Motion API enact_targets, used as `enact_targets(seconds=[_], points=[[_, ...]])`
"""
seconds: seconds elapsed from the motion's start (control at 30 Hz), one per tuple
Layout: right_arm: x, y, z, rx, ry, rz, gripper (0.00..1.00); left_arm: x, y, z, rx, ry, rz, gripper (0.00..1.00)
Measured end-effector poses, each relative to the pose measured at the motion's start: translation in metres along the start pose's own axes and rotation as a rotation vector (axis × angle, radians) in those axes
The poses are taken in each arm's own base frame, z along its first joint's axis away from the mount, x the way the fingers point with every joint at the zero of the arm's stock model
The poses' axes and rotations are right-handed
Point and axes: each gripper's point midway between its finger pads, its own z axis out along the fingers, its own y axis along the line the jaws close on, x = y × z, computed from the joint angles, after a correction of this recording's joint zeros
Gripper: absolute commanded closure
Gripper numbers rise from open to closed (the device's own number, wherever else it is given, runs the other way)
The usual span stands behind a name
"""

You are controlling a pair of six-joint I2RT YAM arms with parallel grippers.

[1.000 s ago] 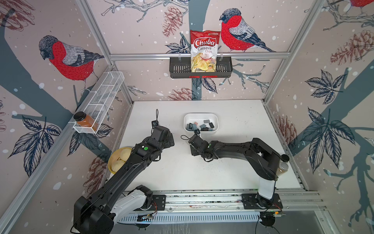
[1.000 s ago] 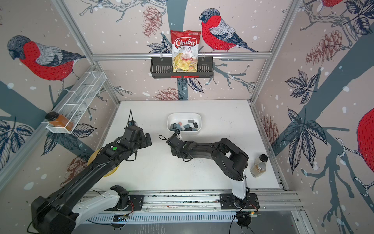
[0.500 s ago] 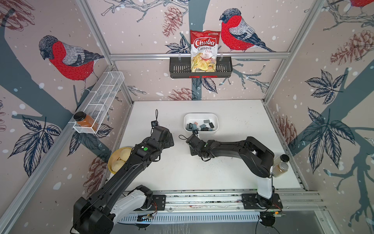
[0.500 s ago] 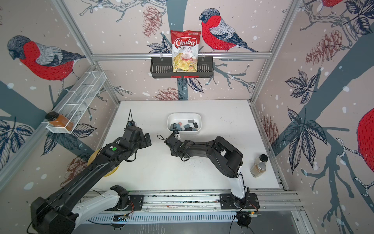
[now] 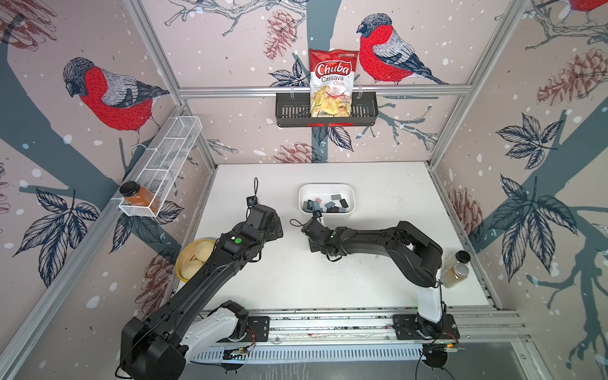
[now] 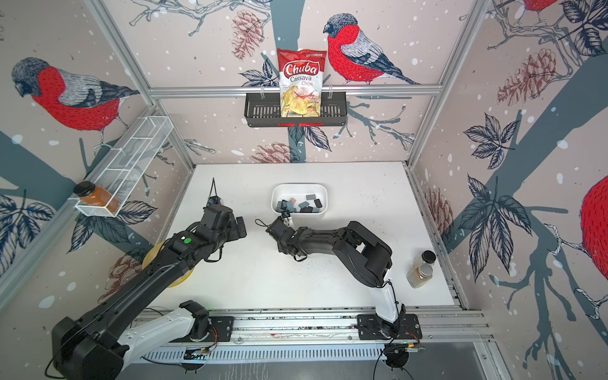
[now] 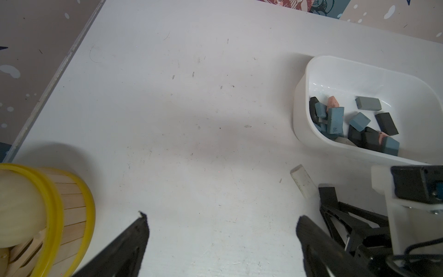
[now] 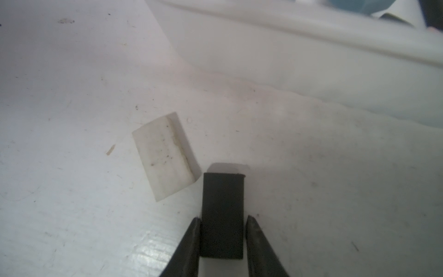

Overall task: Put the eraser in the storage box
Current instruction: Pick up the eraser from the center of the board.

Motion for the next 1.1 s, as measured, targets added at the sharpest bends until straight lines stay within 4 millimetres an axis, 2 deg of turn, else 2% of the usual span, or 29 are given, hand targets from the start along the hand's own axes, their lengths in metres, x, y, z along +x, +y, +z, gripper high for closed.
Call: enact_targets(seconds=[0.23,0.5,0.7,1.1], points=[[-0.001,0.001,0.0,0.001,-0.001,-0.001,0.82,0.001,0.0,0.001,-0.003,0.004,0.001,0.03],[-0.001,-0.001,-0.001,0.001,-0.004,0.002,0.84,0.001,0.0,0.002,-0.004,0.007,0.002,0.03],[-0.001,-0.007,-0.005,0.004,0.004,0.007,0.86,0.008,-0.001,0.01,-0.016,0.041,0.016,0.03],[-0.032,-0.026,-0.044,0.0,-0.069,0.055,0.88,0.021,-0.009,0.02,0.007,0.107,0.03,0.03]])
